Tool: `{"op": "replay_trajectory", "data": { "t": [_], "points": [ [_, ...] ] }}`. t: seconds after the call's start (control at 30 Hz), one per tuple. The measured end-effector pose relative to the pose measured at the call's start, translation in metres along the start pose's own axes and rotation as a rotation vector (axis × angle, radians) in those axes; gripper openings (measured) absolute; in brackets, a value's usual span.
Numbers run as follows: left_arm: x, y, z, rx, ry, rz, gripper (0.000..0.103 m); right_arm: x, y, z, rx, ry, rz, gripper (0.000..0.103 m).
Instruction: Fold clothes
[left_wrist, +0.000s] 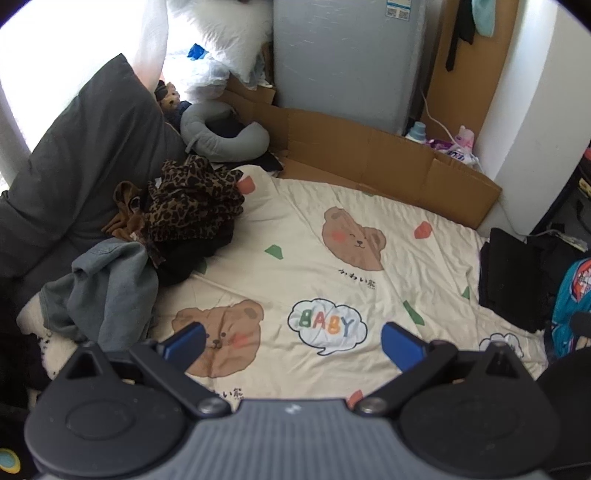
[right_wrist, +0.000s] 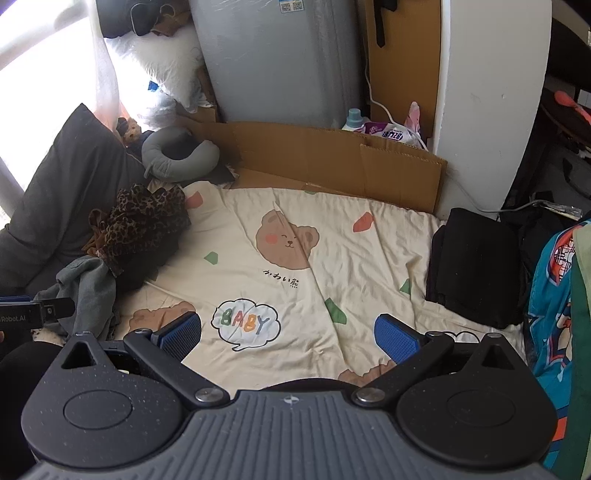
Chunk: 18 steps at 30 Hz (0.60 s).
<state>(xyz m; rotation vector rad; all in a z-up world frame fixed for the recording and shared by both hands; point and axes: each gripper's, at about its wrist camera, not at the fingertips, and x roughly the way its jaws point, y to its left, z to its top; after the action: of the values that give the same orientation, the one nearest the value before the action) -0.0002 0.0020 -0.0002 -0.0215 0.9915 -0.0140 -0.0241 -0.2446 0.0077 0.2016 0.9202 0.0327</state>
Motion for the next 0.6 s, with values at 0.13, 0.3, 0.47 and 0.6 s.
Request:
{"op": "replay_trajectory", "data": {
  "t": [0.13, 0.3, 0.47, 0.6],
  "points": [
    [-0.003, 0.005, -0.004, -0.015, -0.021, 0.000, 0.101, 0.001, -0.001, 0.000, -0.005, -0.004, -0.005, 0.103],
    [0.000, 0.001, -0.005, 0.017, -0.007, 0.021, 0.101, 0.001, -0.002, -0.001, -0.011, -0.010, -0.011, 0.103],
    [0.000, -0.001, -0.002, 0.012, 0.000, 0.013, 0.100, 0.000, -0.001, -0.001, -0.021, -0.008, -0.016, 0.103],
    [0.001, 0.002, -0.001, -0.012, 0.010, 0.014, 0.097, -0.001, 0.001, -0.001, -0.026, -0.013, -0.029, 0.103]
  ]
}}
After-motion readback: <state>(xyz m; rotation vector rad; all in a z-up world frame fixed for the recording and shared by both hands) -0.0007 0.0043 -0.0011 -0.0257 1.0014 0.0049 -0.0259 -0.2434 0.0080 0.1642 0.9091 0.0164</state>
